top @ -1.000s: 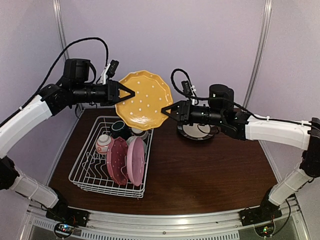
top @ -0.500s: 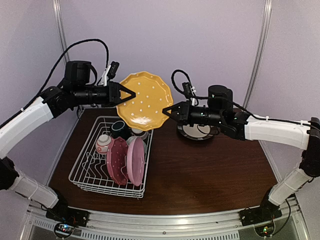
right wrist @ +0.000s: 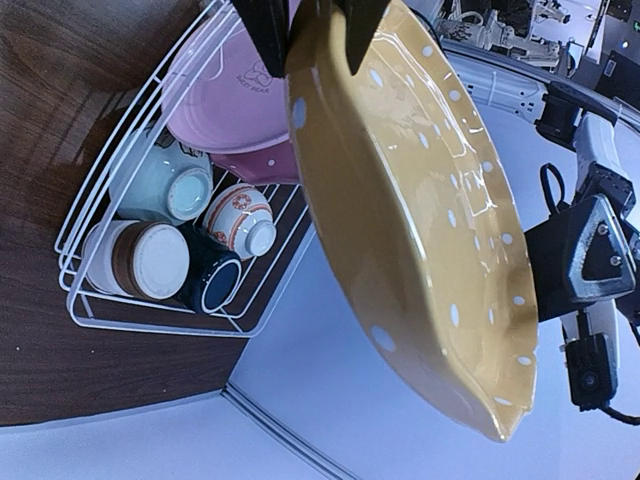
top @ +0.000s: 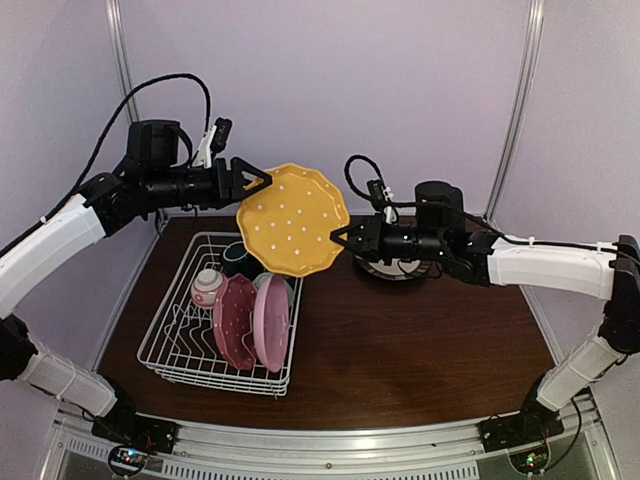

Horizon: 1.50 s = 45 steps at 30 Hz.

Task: Unload the mixed dishes from the dish rack
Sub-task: Pass from the left arm to the right, then place the plate with another plate.

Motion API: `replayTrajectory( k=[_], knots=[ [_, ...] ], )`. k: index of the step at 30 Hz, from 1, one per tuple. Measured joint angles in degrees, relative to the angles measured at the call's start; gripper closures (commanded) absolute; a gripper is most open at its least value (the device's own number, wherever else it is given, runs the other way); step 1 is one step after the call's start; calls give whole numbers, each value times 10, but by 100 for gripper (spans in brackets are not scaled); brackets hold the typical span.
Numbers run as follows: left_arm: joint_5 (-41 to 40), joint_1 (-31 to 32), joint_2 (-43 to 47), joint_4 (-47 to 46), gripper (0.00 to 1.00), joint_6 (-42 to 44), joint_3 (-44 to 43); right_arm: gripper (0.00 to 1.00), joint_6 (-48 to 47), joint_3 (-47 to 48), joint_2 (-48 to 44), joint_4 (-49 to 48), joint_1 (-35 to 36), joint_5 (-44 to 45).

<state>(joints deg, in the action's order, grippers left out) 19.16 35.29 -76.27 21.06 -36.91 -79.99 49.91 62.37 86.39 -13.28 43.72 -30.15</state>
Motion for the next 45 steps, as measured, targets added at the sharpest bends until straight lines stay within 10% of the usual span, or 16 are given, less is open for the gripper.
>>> replayTrajectory(
  k=[5, 25, 45],
  knots=[
    [-29, 0, 2, 2, 3, 0, 0, 100, 1, -12, -3, 10, -16, 0],
    [-132, -4, 44, 68, 3, 28, -4, 100, -24, -26, -27, 137, -246, -1],
    [-175, -4, 68, 81, 2, 34, 30, 100, -17, 22, 160, 144, -320, -11]
  ],
)
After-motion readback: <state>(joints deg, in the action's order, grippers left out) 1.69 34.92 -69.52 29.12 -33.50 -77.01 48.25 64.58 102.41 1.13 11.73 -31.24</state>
